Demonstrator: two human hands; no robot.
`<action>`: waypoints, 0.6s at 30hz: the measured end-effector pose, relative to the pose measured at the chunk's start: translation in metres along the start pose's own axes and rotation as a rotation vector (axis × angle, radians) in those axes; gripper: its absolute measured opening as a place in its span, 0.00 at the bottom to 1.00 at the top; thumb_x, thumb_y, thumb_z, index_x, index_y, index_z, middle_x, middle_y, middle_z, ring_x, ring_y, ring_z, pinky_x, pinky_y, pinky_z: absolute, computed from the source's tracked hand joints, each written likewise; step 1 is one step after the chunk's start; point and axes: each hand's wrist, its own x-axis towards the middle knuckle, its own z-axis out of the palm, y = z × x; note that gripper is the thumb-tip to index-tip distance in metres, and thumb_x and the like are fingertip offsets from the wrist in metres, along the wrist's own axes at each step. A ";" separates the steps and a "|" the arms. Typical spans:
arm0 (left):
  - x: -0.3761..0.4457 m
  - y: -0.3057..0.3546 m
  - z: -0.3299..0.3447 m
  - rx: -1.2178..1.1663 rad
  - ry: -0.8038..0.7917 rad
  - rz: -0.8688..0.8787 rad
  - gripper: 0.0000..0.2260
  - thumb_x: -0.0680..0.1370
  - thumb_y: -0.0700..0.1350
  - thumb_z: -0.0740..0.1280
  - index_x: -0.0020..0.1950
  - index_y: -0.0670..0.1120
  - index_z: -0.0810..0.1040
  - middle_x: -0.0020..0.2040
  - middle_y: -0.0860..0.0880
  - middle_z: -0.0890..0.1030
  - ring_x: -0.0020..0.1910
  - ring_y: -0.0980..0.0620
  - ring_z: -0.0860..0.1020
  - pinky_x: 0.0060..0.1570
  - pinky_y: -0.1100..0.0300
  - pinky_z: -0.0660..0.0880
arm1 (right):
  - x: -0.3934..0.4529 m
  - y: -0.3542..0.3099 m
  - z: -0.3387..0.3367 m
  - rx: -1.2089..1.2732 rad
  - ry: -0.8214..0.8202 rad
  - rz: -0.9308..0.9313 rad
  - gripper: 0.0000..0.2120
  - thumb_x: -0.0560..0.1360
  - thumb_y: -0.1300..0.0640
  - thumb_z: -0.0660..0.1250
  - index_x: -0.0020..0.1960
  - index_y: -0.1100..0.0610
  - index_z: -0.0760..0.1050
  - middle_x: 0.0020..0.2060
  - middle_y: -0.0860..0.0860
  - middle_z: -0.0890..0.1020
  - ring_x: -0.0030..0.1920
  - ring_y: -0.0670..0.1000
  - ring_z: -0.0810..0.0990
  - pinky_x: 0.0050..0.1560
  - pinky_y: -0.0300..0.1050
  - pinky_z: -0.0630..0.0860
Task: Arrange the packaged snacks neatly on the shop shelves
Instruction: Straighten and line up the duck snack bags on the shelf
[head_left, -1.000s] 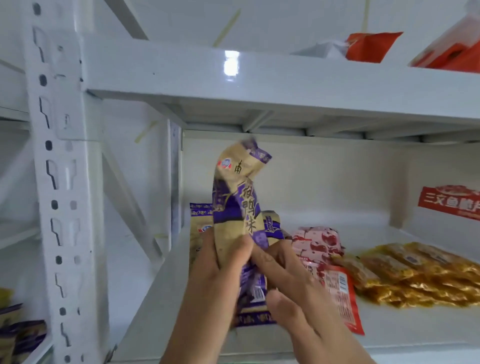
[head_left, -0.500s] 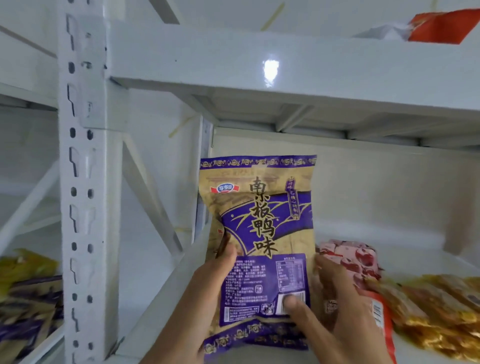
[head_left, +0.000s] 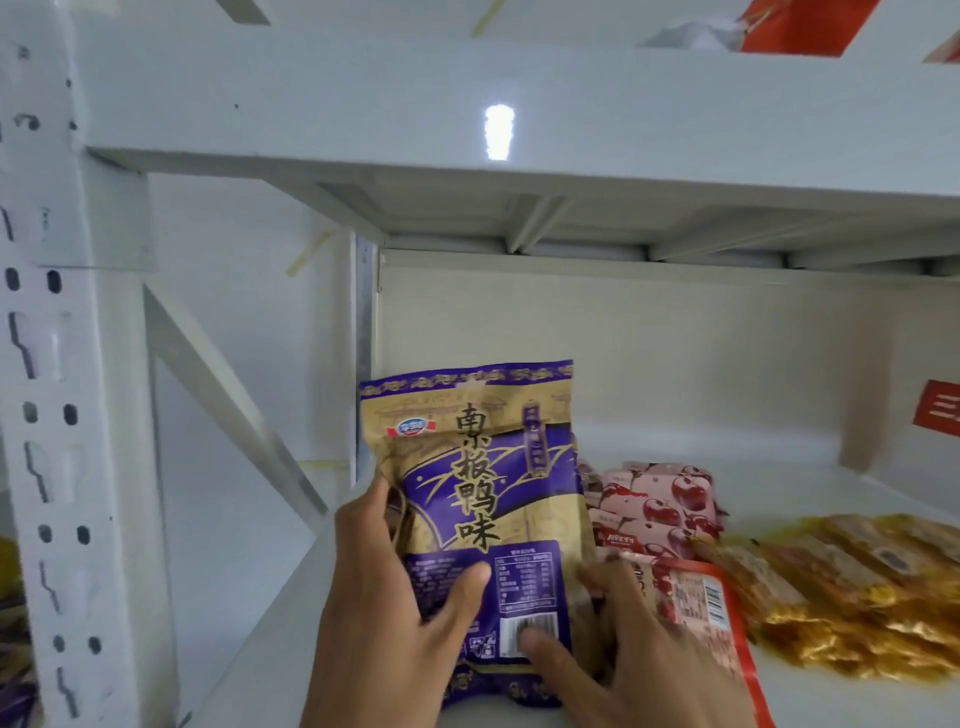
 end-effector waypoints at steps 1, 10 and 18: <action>0.001 0.000 0.001 0.039 0.018 0.013 0.53 0.61 0.70 0.69 0.82 0.57 0.54 0.61 0.67 0.63 0.62 0.62 0.76 0.52 0.69 0.75 | 0.003 0.001 0.004 -0.027 0.020 -0.005 0.37 0.70 0.19 0.56 0.71 0.37 0.53 0.47 0.35 0.75 0.42 0.36 0.77 0.35 0.24 0.69; 0.008 -0.014 0.002 0.600 0.060 0.233 0.54 0.64 0.79 0.61 0.84 0.54 0.57 0.82 0.35 0.58 0.76 0.25 0.64 0.62 0.25 0.68 | 0.005 0.002 0.023 -0.259 0.145 -0.069 0.55 0.62 0.14 0.35 0.79 0.43 0.52 0.72 0.40 0.72 0.70 0.44 0.72 0.67 0.39 0.71; 0.011 -0.010 0.002 0.724 -0.005 0.370 0.49 0.66 0.75 0.60 0.82 0.50 0.67 0.80 0.32 0.61 0.75 0.25 0.63 0.61 0.24 0.70 | -0.005 0.005 0.026 -0.316 0.188 -0.058 0.41 0.73 0.19 0.47 0.74 0.47 0.63 0.66 0.43 0.76 0.64 0.48 0.73 0.66 0.47 0.73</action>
